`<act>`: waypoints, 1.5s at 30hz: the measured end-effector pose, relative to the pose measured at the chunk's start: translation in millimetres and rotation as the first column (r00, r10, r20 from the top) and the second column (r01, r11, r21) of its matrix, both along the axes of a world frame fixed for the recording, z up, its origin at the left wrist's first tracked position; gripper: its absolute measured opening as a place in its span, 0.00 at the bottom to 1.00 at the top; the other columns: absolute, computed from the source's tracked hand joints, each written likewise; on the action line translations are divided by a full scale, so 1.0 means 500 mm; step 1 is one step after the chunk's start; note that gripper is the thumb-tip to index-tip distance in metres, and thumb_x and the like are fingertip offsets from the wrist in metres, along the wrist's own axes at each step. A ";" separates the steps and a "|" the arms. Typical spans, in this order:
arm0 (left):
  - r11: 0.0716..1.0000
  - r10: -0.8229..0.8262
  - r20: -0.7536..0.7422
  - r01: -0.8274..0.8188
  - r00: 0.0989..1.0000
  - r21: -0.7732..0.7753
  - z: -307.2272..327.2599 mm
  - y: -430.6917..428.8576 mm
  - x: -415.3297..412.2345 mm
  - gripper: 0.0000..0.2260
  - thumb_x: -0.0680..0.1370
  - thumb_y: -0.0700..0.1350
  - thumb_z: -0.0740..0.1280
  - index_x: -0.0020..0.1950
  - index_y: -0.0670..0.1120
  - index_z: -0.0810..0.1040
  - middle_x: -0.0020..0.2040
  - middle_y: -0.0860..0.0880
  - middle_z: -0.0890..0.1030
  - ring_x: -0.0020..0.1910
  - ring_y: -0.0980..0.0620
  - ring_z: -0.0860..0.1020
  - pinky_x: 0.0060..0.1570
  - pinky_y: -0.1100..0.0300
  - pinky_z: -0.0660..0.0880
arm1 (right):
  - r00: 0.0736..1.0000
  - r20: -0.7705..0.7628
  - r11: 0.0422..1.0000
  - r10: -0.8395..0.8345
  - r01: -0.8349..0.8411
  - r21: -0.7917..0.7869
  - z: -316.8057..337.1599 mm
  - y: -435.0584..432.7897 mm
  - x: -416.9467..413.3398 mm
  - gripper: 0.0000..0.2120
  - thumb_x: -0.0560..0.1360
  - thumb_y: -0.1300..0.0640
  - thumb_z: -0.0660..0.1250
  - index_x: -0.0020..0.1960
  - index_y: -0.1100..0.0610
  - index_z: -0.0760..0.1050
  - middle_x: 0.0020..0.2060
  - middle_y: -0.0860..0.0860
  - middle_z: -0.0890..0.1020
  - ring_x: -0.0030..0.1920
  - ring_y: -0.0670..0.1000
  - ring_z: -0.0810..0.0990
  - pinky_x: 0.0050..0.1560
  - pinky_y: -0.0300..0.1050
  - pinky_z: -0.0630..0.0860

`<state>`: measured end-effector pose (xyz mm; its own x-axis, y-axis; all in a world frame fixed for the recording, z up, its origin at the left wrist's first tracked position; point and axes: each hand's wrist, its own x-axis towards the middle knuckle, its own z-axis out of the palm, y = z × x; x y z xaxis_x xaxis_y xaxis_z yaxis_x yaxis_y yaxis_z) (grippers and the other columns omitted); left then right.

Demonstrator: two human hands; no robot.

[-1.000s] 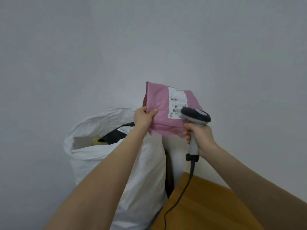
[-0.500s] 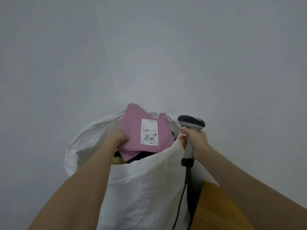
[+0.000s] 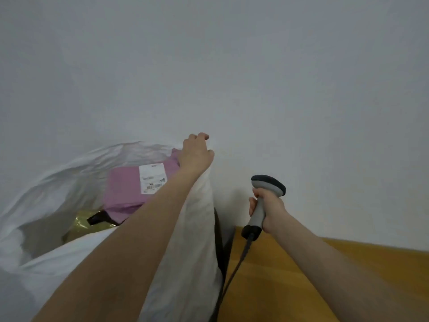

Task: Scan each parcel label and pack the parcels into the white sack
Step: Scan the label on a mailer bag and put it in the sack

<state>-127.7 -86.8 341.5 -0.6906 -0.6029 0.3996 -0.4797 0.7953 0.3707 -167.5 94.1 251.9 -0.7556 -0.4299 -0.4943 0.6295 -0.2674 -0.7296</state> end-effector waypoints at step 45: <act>0.550 -0.761 0.581 0.761 0.288 0.343 -0.799 1.718 -0.775 0.51 0.67 0.59 0.75 0.78 0.56 0.42 0.78 0.44 0.46 0.77 0.43 0.49 0.72 0.45 0.58 | 0.567 0.084 0.538 -0.819 0.710 0.454 -0.535 1.585 -0.459 0.11 0.74 0.61 0.70 0.35 0.63 0.76 0.21 0.53 0.77 0.20 0.48 0.73 0.23 0.40 0.72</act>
<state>-515.0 772.0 -58.1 -0.8899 0.3314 -0.3136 0.2519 0.9299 0.2678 -397.1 886.5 -15.4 -0.5271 0.4854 -0.6975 0.4720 -0.5154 -0.7153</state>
